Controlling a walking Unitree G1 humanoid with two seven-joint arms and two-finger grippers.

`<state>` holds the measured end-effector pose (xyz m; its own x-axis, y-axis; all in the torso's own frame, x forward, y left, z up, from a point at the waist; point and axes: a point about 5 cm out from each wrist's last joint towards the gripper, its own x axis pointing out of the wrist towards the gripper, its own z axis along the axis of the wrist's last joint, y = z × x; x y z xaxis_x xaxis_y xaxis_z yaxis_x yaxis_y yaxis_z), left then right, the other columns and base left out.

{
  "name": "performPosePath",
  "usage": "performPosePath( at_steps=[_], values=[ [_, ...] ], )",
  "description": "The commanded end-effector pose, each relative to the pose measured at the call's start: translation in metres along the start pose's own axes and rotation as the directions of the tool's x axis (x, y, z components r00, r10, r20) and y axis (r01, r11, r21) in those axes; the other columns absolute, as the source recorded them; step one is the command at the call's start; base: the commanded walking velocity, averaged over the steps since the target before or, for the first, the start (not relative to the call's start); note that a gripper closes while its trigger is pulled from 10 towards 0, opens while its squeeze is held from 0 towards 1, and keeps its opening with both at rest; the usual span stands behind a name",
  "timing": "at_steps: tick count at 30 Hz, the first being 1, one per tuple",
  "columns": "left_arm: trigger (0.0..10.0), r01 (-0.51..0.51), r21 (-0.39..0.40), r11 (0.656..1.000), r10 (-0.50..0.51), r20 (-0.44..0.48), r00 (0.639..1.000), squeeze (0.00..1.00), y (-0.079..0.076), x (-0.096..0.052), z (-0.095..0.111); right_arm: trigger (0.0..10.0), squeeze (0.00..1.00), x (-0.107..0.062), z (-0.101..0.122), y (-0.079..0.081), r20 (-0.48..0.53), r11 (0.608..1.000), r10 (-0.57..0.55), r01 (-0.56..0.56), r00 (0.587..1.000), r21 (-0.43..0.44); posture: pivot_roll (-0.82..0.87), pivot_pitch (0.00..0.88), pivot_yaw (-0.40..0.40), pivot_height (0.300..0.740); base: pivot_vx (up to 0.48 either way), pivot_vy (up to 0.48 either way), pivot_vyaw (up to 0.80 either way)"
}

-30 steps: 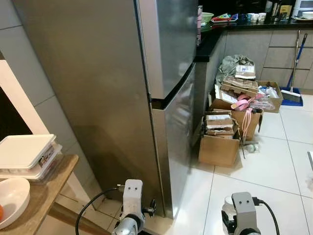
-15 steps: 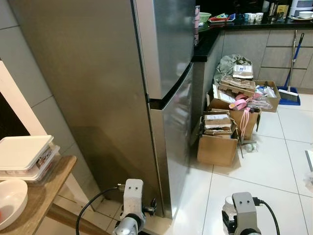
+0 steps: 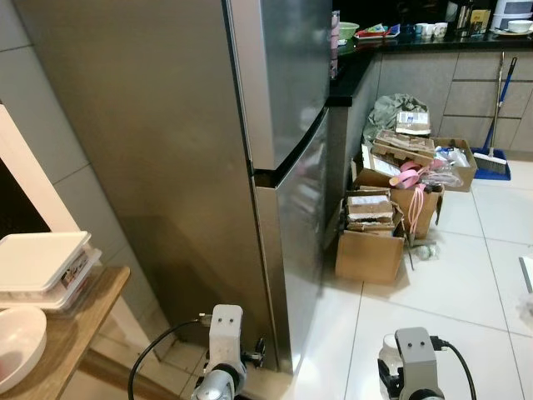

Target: Restocking fridge

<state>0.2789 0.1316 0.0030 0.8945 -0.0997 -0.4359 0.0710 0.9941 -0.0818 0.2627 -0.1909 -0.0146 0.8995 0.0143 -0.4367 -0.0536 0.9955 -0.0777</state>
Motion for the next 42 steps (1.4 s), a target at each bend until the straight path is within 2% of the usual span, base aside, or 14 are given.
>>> performPosePath(
  at_steps=[1, 10, 15, 23, 26, 29, 30, 34, 35, 39, 42],
  values=[
    [10.0, -0.014, -0.005, 1.000, 0.014, -0.002, 1.000, 0.00, 0.004, -0.002, -0.002, 10.0, 0.00, 0.000, 0.002, 0.000, 0.014, 1.000, 0.003, -0.003, 1.000, -0.001, -0.09, 0.046, 0.060, 0.740, 0.386, 0.000, 0.00],
    [10.0, -0.013, -0.001, 1.000, 0.013, 0.003, 1.000, 0.00, 0.004, -0.002, -0.002, 10.0, 0.00, 0.000, 0.002, 0.000, 0.015, 1.000, 0.003, -0.003, 1.000, -0.001, -0.09, 0.049, 0.059, 0.740, 0.337, 0.000, 0.00],
    [10.0, -0.012, 0.001, 1.000, 0.012, 0.033, 0.999, 0.00, 0.004, -0.002, 0.001, 10.0, 0.00, 0.000, 0.002, 0.000, 0.015, 1.000, 0.002, -0.002, 1.000, 0.000, -0.09, 0.048, 0.060, 0.740, 0.000, 0.000, 0.00],
    [10.0, -0.003, 0.009, 1.000, 0.003, 0.029, 1.000, 0.00, 0.003, -0.003, 0.000, 10.0, 0.00, -0.001, 0.001, 0.000, 0.012, 1.000, 0.002, -0.002, 1.000, 0.000, -0.09, 0.054, 0.060, 0.740, 0.000, 0.000, 0.00],
    [10.0, 0.020, 0.103, 0.994, -0.021, 0.004, 1.000, 0.00, 0.006, -0.006, -0.008, 10.0, 0.00, -0.002, -0.001, -0.001, 0.007, 1.000, 0.001, -0.001, 1.000, 0.000, -0.09, 0.053, 0.060, 0.740, 0.000, 0.000, 0.00],
    [10.0, 0.026, 0.141, 0.990, -0.024, -0.017, 1.000, 0.00, 0.009, -0.008, -0.015, 10.0, 0.00, -0.002, -0.003, -0.001, 0.000, 1.000, 0.002, -0.002, 1.000, -0.001, -0.09, 0.054, 0.061, 0.740, 0.000, 0.000, 0.00],
    [10.0, -0.001, 0.145, 0.989, 0.009, -0.056, 0.998, 0.00, 0.019, -0.012, -0.025, 10.0, 0.00, -0.004, -0.008, -0.003, -0.022, 1.000, 0.000, 0.000, 1.000, -0.004, -0.09, 0.054, 0.061, 0.740, 0.000, 0.000, 0.00],
    [10.0, -0.053, 0.100, 0.994, 0.062, -0.083, 0.995, 0.00, 0.028, -0.016, -0.032, 10.0, 0.00, -0.007, -0.015, -0.006, -0.047, 1.000, -0.005, 0.004, 0.999, -0.011, -0.09, 0.065, 0.057, 0.740, 0.000, 0.000, 0.00],
    [10.0, -0.053, 0.100, 0.994, 0.062, -0.083, 0.995, 0.00, 0.028, -0.016, -0.032, 10.0, 0.00, -0.007, -0.015, -0.006, -0.047, 1.000, -0.005, 0.004, 0.999, -0.011, -0.09, 0.065, 0.057, 0.740, 0.000, 0.000, 0.00],
    [10.0, -0.066, 0.013, 0.998, 0.067, -0.066, 0.996, 0.00, 0.026, -0.015, -0.027, 10.0, 0.00, -0.008, -0.015, -0.006, -0.044, 1.000, -0.005, 0.004, 0.999, -0.009, -0.09, 0.074, 0.057, 0.740, 0.000, -0.203, 0.00],
    [10.0, -0.064, 0.009, 0.998, 0.065, -0.060, 0.996, 0.00, 0.024, -0.014, -0.025, 10.0, 0.00, -0.007, -0.014, -0.005, -0.042, 1.000, -0.005, 0.004, 0.999, -0.008, -0.08, 0.078, 0.055, 0.740, 0.000, -0.480, 0.00]
  ],
)
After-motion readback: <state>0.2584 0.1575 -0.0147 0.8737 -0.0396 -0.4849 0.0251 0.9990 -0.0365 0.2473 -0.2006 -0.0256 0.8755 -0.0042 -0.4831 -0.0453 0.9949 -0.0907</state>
